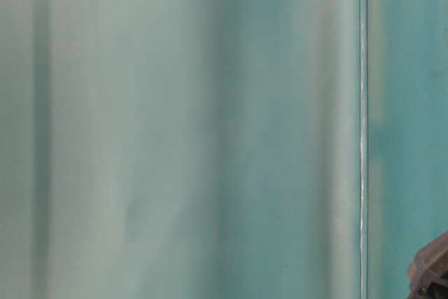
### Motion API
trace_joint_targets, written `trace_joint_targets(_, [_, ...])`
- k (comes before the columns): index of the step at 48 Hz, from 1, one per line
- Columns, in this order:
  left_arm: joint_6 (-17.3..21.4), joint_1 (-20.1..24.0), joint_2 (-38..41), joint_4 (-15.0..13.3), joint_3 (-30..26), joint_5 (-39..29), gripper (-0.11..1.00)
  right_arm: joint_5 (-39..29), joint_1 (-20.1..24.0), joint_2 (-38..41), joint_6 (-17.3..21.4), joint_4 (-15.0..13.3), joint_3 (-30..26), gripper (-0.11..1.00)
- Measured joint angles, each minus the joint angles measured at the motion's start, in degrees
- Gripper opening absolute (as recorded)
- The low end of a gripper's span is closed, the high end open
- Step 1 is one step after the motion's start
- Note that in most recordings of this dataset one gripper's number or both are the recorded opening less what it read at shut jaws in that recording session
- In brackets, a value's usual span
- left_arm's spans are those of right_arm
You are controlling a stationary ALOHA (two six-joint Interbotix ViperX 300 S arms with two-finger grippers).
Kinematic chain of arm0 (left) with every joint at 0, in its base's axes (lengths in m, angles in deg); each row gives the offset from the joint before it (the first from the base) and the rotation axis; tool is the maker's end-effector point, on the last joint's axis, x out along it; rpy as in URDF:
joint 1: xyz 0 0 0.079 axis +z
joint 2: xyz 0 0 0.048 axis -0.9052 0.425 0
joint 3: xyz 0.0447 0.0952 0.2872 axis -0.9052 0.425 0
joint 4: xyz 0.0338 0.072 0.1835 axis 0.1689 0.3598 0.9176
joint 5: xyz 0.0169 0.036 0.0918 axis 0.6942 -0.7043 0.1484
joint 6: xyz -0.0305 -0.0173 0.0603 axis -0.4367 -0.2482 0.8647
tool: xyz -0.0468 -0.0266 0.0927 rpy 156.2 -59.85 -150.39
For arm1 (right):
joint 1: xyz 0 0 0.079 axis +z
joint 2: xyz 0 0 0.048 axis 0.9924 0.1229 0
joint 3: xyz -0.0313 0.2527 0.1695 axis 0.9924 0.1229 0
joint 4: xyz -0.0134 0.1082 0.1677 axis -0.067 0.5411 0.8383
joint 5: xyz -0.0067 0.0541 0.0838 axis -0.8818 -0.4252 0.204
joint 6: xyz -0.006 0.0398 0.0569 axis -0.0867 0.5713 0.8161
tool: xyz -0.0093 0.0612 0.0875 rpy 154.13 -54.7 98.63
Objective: Insert the wire into the hole on the right side and pull it with the left arm.
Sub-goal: 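Push the wire tip through the bracket hole with the right gripper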
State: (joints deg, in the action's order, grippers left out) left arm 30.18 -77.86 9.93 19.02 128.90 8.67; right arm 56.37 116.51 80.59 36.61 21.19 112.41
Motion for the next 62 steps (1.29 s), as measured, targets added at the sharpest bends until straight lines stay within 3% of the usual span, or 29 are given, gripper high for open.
trace_joint_targets(62, [0.0, -1.4, 0.1, 0.0, -1.1, 0.0, 0.67, 2.4, 0.1, 2.5, 0.0, 0.0, -1.4, 0.02])
